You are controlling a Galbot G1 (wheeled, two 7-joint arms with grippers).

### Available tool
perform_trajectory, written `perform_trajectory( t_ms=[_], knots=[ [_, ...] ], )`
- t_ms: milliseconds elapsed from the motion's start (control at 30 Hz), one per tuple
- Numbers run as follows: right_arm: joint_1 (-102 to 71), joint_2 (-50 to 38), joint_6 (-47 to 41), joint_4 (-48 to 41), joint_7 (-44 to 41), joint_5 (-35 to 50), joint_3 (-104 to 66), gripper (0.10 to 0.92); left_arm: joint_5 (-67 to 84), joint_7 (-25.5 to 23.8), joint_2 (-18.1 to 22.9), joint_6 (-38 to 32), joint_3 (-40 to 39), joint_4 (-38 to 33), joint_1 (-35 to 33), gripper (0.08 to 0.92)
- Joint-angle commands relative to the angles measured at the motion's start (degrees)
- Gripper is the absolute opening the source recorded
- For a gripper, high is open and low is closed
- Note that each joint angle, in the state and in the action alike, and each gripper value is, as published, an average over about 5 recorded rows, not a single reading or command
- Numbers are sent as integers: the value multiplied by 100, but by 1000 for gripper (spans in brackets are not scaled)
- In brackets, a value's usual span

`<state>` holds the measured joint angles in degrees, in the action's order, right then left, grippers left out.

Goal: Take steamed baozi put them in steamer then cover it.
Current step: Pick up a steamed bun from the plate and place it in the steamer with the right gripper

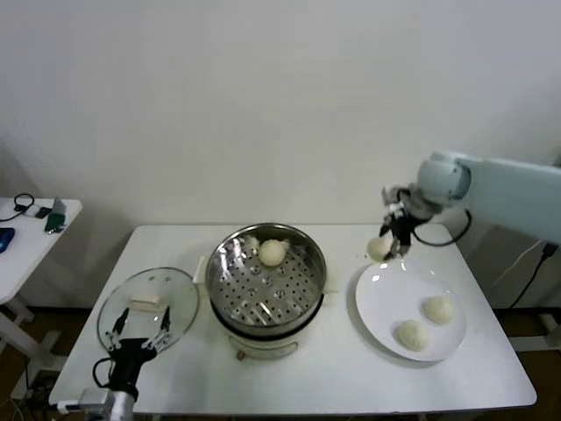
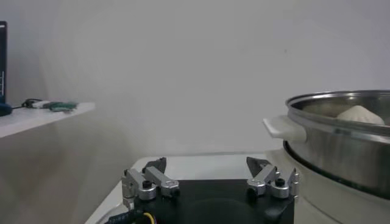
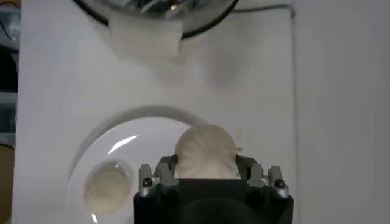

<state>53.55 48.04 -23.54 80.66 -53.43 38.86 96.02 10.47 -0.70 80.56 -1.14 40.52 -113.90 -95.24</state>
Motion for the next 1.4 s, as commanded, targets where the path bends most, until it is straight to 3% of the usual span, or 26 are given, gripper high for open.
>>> perform_trajectory(
  t_ms=[33, 300, 567, 1067, 1400],
  knots=[
    [1562, 897, -370, 643, -31, 1489, -410, 662, 1, -1, -7, 1, -19, 7, 28, 823],
    [596, 2396, -1043, 977, 879, 1992, -1185, 662, 15, -2, 3, 11, -10, -61, 24, 823],
    [-926, 3185, -1237, 413, 1338, 1373, -1207, 662, 45, 6, 33, 1, 55, -106, -10, 823],
    [-2524, 3789, -1303, -1141, 1568, -145, -1315, 662, 52, 8, 28, 4, 122, -116, -37, 823],
    [-2148, 3591, -1251, -876, 1506, 37, -1312, 682, 59, 10, 42, -7, 116, -116, -59, 823]
  ],
)
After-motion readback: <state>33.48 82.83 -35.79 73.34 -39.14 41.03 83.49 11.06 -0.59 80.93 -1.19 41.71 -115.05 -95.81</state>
